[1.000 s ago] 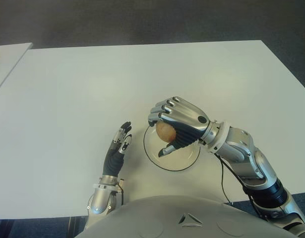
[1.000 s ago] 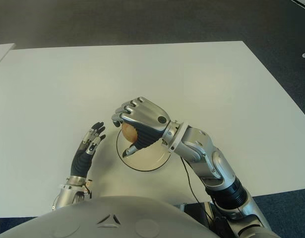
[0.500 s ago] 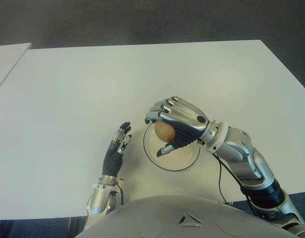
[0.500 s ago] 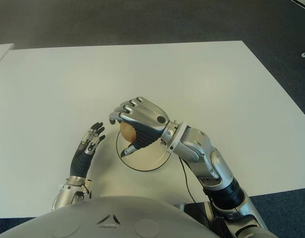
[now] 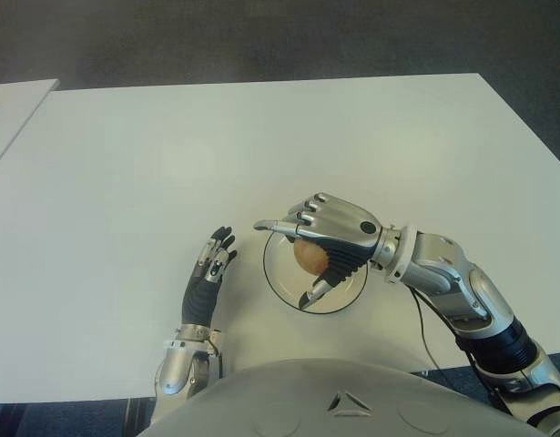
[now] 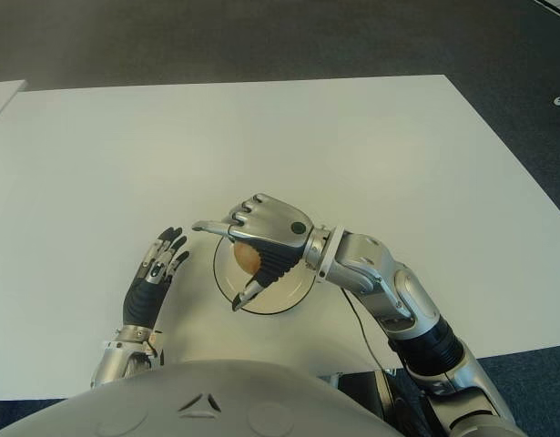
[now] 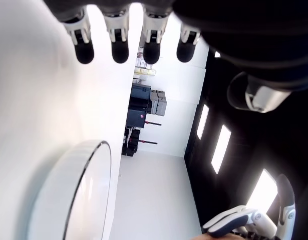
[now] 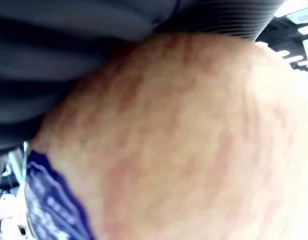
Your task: Put the apples into the plate.
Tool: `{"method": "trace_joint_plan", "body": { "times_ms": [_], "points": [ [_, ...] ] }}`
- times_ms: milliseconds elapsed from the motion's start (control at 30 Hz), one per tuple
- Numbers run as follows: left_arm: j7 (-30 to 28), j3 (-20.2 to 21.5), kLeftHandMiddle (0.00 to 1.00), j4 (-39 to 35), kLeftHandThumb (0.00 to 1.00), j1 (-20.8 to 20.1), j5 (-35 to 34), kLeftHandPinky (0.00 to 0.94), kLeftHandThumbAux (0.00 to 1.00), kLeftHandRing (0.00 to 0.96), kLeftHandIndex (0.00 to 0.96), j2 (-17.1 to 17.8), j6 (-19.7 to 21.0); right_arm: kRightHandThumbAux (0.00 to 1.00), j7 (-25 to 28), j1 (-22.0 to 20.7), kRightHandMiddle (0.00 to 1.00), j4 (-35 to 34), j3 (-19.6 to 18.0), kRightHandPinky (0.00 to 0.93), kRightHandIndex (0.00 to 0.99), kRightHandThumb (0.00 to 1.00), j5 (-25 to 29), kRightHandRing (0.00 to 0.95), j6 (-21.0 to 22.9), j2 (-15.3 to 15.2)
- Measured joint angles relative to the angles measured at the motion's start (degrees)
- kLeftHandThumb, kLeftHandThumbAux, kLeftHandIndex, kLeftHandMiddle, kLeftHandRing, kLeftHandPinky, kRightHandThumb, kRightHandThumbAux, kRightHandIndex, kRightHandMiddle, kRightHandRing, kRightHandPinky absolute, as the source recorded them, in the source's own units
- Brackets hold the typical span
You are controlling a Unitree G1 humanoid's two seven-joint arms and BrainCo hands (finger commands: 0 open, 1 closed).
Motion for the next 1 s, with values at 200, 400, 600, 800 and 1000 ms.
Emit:
{"method": "trace_joint_plan", "body": {
  "times_ms": [200, 400, 600, 800, 1000],
  "points": [
    [-0.4, 0.1, 0.0, 0.0, 0.0, -0.2, -1.8, 0.0, 0.364, 0.0, 0.0, -0.4, 0.7, 0.256, 0.0, -0.6, 0.0, 1.2, 0.0, 0.0, 0.0, 0.137, 1.4, 0.0, -1.2, 0.2],
    [-0.8, 0.2, 0.0, 0.0, 0.0, -0.2, -2.5, 0.0, 0.366, 0.0, 0.0, -0.5, 0.8, 0.258, -0.2, -0.7, 0.0, 1.9, -0.1, 0.0, 0.0, 0.147, 2.2, 0.0, -1.9, 0.6],
    [-1.5, 0.3, 0.0, 0.1, 0.0, -0.2, -2.4, 0.0, 0.361, 0.0, 0.0, -0.3, 0.8, 0.257, -0.6, -0.8, 0.0, 2.8, -0.1, 0.0, 0.0, 0.137, 2.3, 0.0, -2.7, 0.9],
    [-1.6, 0.4, 0.0, 0.1, 0.0, -0.2, -2.4, 0.0, 0.357, 0.0, 0.0, -0.3, 0.8, 0.271, -0.8, -0.9, 0.0, 3.4, -0.2, 0.0, 0.0, 0.131, 2.5, 0.0, -2.8, 1.2],
    [-1.6, 0.4, 0.0, 0.1, 0.0, -0.2, -2.4, 0.0, 0.348, 0.0, 0.0, -0.4, 0.8, 0.283, -0.9, -1.1, 0.0, 3.8, -0.2, 0.0, 0.0, 0.131, 2.7, 0.0, -2.8, 1.2]
  ]
}}
